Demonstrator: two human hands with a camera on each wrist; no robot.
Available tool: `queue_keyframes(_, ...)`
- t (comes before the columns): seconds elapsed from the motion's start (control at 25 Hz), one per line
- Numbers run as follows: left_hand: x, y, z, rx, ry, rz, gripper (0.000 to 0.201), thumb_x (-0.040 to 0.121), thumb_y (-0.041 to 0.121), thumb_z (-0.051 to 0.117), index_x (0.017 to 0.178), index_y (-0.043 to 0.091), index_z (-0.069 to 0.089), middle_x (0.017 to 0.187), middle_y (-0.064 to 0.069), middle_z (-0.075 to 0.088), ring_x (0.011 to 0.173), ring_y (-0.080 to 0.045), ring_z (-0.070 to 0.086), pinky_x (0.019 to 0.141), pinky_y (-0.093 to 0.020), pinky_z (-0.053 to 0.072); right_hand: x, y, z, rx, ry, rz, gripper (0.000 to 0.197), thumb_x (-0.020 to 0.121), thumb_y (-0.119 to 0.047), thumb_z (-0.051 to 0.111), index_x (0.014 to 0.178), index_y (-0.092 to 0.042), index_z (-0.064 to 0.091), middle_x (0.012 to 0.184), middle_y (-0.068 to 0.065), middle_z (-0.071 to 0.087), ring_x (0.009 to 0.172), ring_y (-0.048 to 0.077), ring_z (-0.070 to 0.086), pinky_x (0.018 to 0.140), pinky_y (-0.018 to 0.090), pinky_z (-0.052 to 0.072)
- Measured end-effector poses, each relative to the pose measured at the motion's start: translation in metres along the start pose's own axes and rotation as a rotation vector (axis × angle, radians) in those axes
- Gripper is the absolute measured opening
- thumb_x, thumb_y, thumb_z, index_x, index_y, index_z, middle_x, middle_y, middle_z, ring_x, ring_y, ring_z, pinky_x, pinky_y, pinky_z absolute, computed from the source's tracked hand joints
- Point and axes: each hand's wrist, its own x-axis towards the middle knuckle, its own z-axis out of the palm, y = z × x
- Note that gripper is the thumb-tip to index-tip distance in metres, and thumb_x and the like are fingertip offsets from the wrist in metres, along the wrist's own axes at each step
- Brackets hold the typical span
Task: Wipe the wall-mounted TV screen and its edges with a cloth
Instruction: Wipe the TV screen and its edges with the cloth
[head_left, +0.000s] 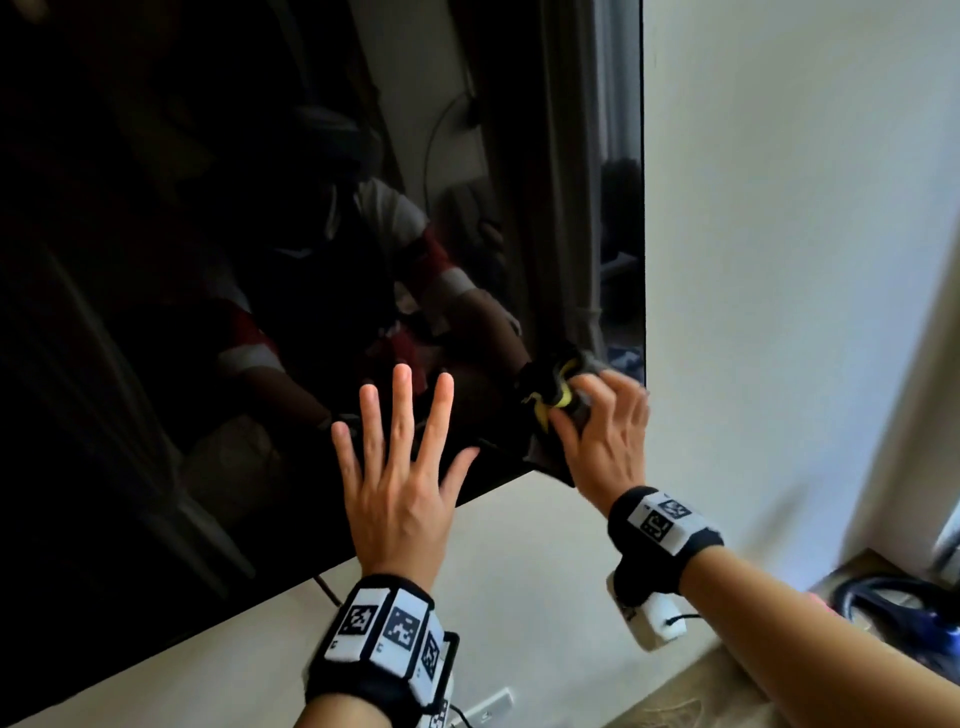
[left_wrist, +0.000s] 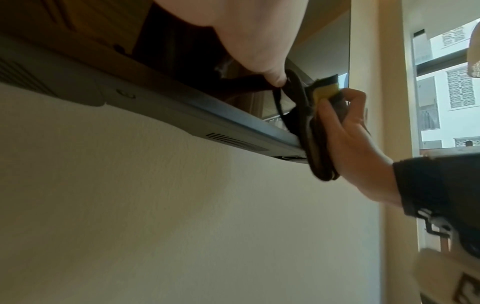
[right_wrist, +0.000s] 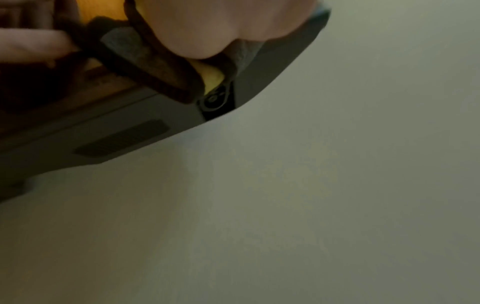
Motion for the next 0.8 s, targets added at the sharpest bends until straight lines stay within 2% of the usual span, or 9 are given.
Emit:
queue_keyframes(0.12, -0.001, -0.002, 0.000, 0.045, -0.019, 0.017, 0.072, 0.093, 0.051, 0.052, 0.154, 0.028, 0.022, 0.162, -0.005, 0.009, 0.149, -0.030, 0.010, 0.119, -0.051, 0.006, 0.019, 0.016, -0.004, 0.059, 0.153, 0.404, 0.035, 0.089, -0.037, 0.044, 0.119, -0.021, 0.036, 0.114, 0.013, 0.043, 0.109, 0.025, 0.036, 0.099, 0.042, 0.028)
queue_keyframes(0.16, -0.001, -0.003, -0.002, 0.047, -0.021, 0.027, 0.073, 0.092, 0.050, 0.055, 0.154, 0.027, 0.023, 0.162, -0.006, 0.010, 0.149, -0.031, 0.011, 0.119, -0.051, 0.007, 0.015, 0.015, -0.003, 0.063, 0.171, 0.464, 0.036, 0.089, -0.037, 0.042, 0.121, -0.022, 0.035, 0.116, 0.013, 0.043, 0.111, 0.024, 0.035, 0.102, 0.040, 0.025)
queue_keyframes(0.28, -0.004, -0.013, -0.009, 0.043, -0.024, 0.070, 0.076, 0.090, 0.048, 0.060, 0.153, 0.028, 0.023, 0.162, -0.005, 0.011, 0.148, -0.028, 0.010, 0.119, -0.049, 0.009, 0.003, 0.013, -0.005, 0.090, 0.153, 0.395, 0.039, 0.089, -0.036, 0.042, 0.124, -0.018, 0.037, 0.119, 0.014, 0.041, 0.115, 0.023, 0.033, 0.105, 0.038, 0.024)
queue_keyframes(0.36, -0.012, -0.027, -0.015, 0.067, -0.037, 0.084, 0.074, 0.091, 0.051, 0.055, 0.154, 0.029, 0.021, 0.162, -0.005, 0.010, 0.149, -0.028, 0.009, 0.120, -0.047, 0.005, 0.008, 0.018, -0.006, 0.111, 0.197, 0.483, 0.044, 0.090, -0.038, 0.039, 0.126, -0.012, 0.041, 0.118, 0.015, 0.044, 0.112, 0.022, 0.033, 0.104, 0.041, 0.026)
queue_keyframes(0.52, -0.027, -0.052, -0.024, 0.121, -0.089, 0.077, 0.073, 0.091, 0.053, 0.049, 0.154, 0.031, 0.019, 0.164, -0.004, 0.003, 0.149, -0.028, 0.005, 0.120, -0.048, 0.002, 0.001, 0.001, 0.006, 0.026, 0.170, 0.565, 0.051, 0.093, -0.040, 0.034, 0.137, -0.015, 0.032, 0.127, 0.010, 0.039, 0.118, 0.020, 0.029, 0.103, 0.017, 0.008)
queue_keyframes(0.6, -0.027, -0.055, -0.024, 0.118, -0.087, 0.096, 0.072, 0.091, 0.052, 0.052, 0.154, 0.030, 0.022, 0.164, -0.005, 0.004, 0.149, -0.028, 0.005, 0.120, -0.047, 0.003, 0.001, -0.005, 0.006, 0.098, 0.182, 0.597, 0.047, 0.095, -0.034, 0.036, 0.138, -0.016, 0.032, 0.128, 0.010, 0.038, 0.120, 0.019, 0.029, 0.107, 0.022, 0.013)
queue_keyframes(0.68, -0.027, -0.057, -0.025, 0.108, -0.081, 0.119, 0.074, 0.090, 0.047, 0.061, 0.152, 0.028, 0.027, 0.162, -0.006, 0.009, 0.148, -0.029, 0.012, 0.120, -0.046, 0.003, 0.005, -0.014, 0.006, 0.233, 0.259, 0.798, 0.041, 0.099, -0.028, 0.036, 0.138, -0.016, 0.034, 0.126, 0.010, 0.040, 0.121, 0.021, 0.032, 0.107, 0.035, 0.023)
queue_keyframes(0.72, -0.029, -0.060, -0.027, 0.108, -0.081, 0.132, 0.076, 0.087, 0.045, 0.065, 0.152, 0.028, 0.029, 0.161, -0.006, 0.012, 0.147, -0.030, 0.016, 0.120, -0.045, 0.004, 0.007, -0.021, 0.007, 0.329, 0.317, 0.903, 0.039, 0.101, -0.027, 0.036, 0.138, -0.018, 0.034, 0.124, 0.007, 0.040, 0.120, 0.020, 0.036, 0.104, 0.035, 0.028)
queue_keyframes(0.8, -0.032, -0.070, -0.033, 0.121, -0.093, 0.158, 0.079, 0.085, 0.043, 0.067, 0.152, 0.028, 0.028, 0.161, -0.007, 0.015, 0.146, -0.030, 0.019, 0.120, -0.045, 0.004, 0.008, -0.034, 0.012, 0.467, 0.407, 1.008, 0.038, 0.102, -0.030, 0.034, 0.139, -0.021, 0.031, 0.125, -0.002, 0.042, 0.114, 0.010, 0.045, 0.092, 0.019, 0.034)
